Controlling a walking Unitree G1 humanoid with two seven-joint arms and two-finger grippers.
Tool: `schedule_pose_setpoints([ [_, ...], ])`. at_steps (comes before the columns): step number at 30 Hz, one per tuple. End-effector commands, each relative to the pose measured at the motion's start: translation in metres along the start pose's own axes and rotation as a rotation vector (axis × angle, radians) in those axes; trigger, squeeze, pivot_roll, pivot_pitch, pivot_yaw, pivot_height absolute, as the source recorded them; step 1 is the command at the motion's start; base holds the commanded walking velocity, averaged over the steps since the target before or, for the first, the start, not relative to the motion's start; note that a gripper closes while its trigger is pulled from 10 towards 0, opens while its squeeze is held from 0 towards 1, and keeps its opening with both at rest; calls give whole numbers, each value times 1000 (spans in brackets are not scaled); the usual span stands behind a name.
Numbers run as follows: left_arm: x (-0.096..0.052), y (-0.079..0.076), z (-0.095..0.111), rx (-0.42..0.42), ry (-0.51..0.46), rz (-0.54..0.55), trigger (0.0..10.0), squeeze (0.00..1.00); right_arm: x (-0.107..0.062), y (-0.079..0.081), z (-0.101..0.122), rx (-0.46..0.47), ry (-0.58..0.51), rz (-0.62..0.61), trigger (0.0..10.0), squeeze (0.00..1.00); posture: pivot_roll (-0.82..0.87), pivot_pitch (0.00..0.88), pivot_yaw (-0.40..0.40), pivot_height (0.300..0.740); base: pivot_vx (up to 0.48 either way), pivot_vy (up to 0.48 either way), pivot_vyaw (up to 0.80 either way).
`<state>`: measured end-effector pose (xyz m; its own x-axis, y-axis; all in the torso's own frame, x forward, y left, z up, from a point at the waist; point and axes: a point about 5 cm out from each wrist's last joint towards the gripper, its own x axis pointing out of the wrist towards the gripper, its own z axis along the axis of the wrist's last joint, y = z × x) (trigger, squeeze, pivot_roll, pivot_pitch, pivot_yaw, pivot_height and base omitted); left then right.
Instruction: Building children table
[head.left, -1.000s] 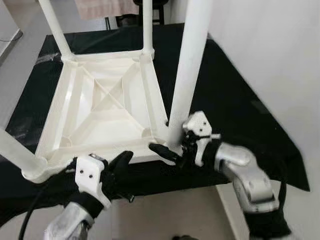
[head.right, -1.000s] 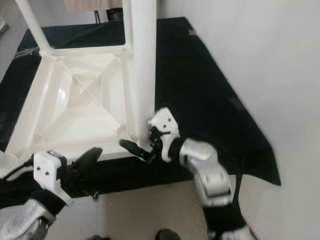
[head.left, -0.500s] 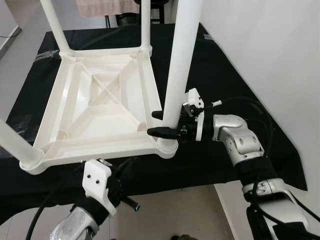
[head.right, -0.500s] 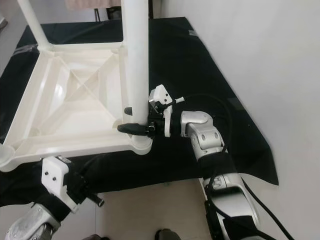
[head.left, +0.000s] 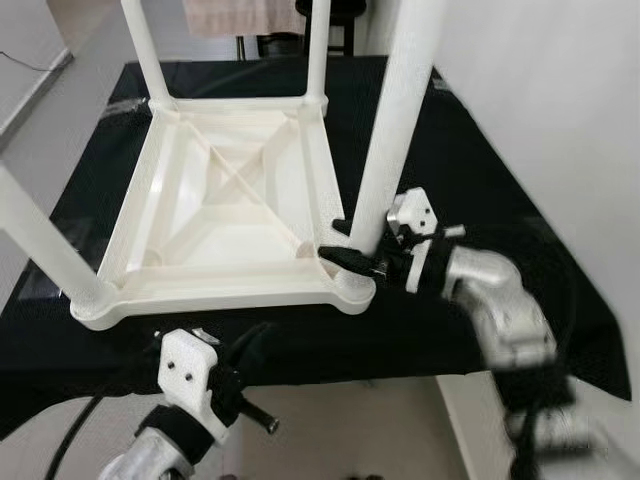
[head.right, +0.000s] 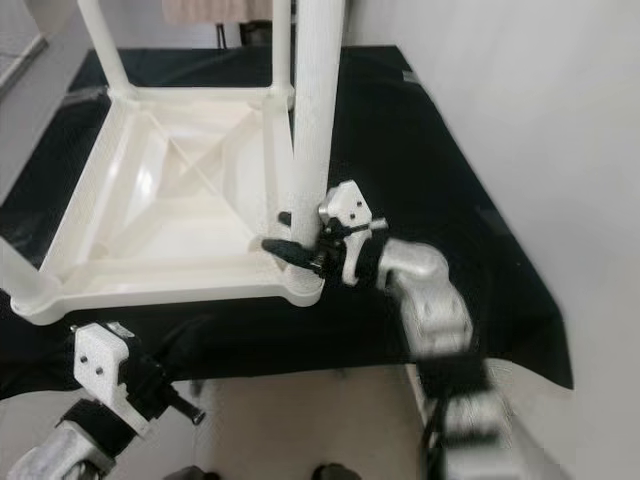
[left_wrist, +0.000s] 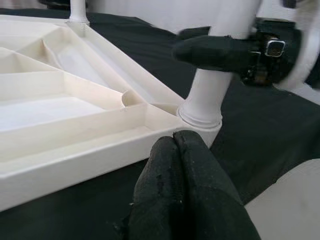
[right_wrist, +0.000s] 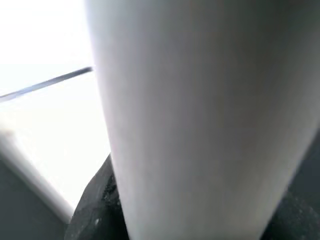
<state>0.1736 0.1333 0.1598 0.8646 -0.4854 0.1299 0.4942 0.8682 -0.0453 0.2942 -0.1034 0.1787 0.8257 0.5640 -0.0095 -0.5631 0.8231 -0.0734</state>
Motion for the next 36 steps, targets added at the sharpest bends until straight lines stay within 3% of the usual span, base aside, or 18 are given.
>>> schedule_pose_setpoints([
  [1,-3,1,-1,-12,12,-7,10000,0,-16,-1,-30,37,190,-177,0,0,8,196,-39,740,0,0,0],
  [5,-2,2,-2,-15,24,-30,10000,0,-2,16,-28,-15,146,-111,0,0,18,177,-30,740,0,0,0],
  [10,-1,2,-2,-17,27,-34,10000,0,7,22,-26,-16,132,-72,0,0,24,172,-36,740,0,0,0],
  [11,-1,3,-2,-15,26,-25,10000,0,10,27,-25,-22,139,-64,4510,0,32,168,-33,740,0,0,0],
  [12,-1,3,-2,-15,26,-25,10000,0,10,27,-25,-22,139,-64,4510,0,32,168,-33,740,0,0,0],
  [13,-1,4,-2,-14,22,-9,10000,0,13,33,-26,-19,159,2,10000,0,32,166,-33,740,0,0,0],
  [14,1,7,-3,-8,18,8,10000,0,17,44,-14,82,120,171,10000,1000,37,162,-33,740,0,0,0],
  [19,2,7,-4,1,18,10,10000,0,21,40,3,83,27,329,10000,1000,37,154,-38,740,0,0,0],
  [20,3,7,-5,0,20,9,10000,0,21,36,8,63,-4,430,10000,0,47,144,-45,740,0,0,0],
  [25,4,6,-7,5,25,10,10000,0,13,25,11,-53,-9,725,10000,0,55,141,-51,740,0,0,0],
  [26,5,5,-7,3,25,12,10000,0,15,15,10,-63,17,759,10000,0,56,134,-55,740,0,0,0],
  [28,5,5,-7,3,25,12,10000,0,15,15,10,-63,17,759,10000,0,56,134,-55,740,0,0,0],
  [30,5,5,-8,-1,28,12,10000,0,24,-4,13,-26,41,782,9569,0,58,131,-56,740,0,0,0],
  [31,5,4,-9,-4,30,12,10000,0,29,-12,16,2,40,789,7333,0,62,129,-56,740,0,0,0],
  [32,5,4,-9,-4,30,12,10000,0,29,-12,16,2,40,789,7333,0,62,129,-56,740,0,0,0],
  [33,5,4,-10,-5,32,11,10000,0,32,-17,17,31,39,803,667,0,65,127,-59,740,0,0,0],
  [34,6,4,-10,-4,33,10,10000,0,33,-19,17,43,47,823,0,0,65,127,-59,740,0,0,0],
  [36,6,3,-10,-3,34,10,10000,0,34,-20,16,42,58,828,0,0,72,127,-64,740,0,0,0],
])
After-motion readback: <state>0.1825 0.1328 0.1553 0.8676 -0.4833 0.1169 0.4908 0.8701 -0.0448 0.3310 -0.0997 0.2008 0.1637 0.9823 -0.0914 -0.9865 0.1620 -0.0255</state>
